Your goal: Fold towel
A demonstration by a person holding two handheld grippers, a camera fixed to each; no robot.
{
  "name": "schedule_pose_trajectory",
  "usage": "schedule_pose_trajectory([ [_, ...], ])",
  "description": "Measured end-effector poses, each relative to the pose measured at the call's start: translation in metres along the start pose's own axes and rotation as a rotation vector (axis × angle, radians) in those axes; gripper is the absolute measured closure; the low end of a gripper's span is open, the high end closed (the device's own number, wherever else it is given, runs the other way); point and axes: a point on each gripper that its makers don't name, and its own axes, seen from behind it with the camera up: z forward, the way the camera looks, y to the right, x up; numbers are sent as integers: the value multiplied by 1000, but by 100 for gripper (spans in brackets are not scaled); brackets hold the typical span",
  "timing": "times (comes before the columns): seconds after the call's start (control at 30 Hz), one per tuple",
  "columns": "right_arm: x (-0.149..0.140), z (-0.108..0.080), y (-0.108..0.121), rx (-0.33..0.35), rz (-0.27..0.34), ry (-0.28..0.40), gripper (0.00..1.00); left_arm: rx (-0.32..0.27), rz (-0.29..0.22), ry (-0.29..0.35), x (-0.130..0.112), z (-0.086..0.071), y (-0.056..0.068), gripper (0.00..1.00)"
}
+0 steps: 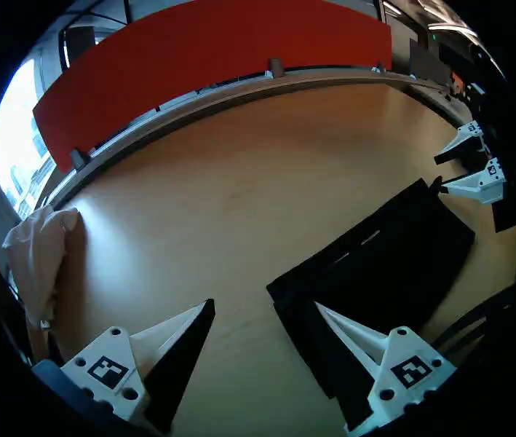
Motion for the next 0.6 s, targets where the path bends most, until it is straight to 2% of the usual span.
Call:
schedule_pose_trajectory([
  [0.1,1,-2,0,0,-5,8,13,5,-6,-1,0,-2,-3,5],
  [0.23,2,-4,2,-4,-7,19,0,3,-12,-1,-1,-5,-3,5],
  [0.4,1,-8,-1,2,-1,26,0,2,-18,-4,-5,-9,-1,5],
  [0.6,-5,-18,-11,14,9,34,0,-6,-50,-4,-16,-20,7,5],
])
